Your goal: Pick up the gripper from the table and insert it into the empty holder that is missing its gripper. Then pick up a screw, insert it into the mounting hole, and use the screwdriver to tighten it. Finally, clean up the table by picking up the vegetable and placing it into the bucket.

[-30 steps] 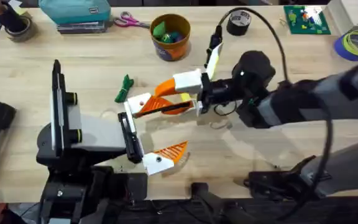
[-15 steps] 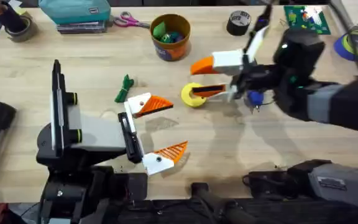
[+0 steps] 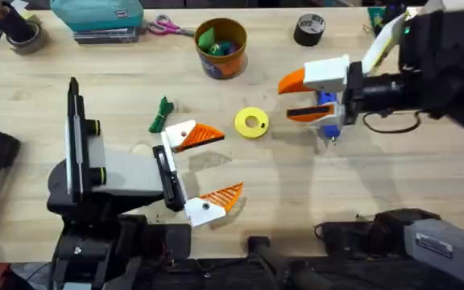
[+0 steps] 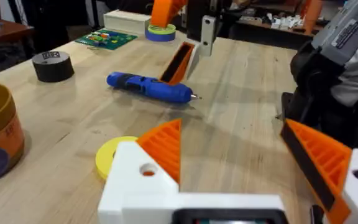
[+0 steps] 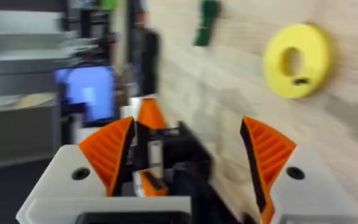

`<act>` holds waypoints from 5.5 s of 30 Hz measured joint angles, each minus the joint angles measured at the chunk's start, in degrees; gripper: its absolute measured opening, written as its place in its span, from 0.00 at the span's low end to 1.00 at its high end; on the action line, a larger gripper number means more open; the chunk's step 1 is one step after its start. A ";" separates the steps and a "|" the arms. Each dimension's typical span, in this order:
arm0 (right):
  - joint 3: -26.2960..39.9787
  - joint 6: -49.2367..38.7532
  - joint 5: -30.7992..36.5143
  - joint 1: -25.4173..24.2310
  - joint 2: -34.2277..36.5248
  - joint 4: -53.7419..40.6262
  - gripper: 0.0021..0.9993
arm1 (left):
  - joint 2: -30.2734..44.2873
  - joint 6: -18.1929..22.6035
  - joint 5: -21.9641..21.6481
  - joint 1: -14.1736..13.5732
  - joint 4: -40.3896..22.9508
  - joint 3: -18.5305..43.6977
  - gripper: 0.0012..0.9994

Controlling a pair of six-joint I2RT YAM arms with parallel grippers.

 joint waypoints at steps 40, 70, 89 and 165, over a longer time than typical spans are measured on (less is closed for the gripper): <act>28.65 -34.83 54.17 9.88 -5.57 -44.22 1.00 | -0.02 0.00 0.01 0.00 0.00 0.00 0.99; 8.09 -31.28 54.31 20.11 -5.62 -18.14 1.00 | 0.00 0.00 0.01 0.00 -0.01 0.00 0.99; 5.54 -30.93 54.33 23.39 4.29 -9.37 1.00 | 0.00 0.00 0.01 0.00 -0.01 0.00 0.99; 15.47 -29.18 54.57 28.04 24.79 -8.01 0.47 | -0.02 0.00 -0.01 0.00 0.01 0.00 0.99</act>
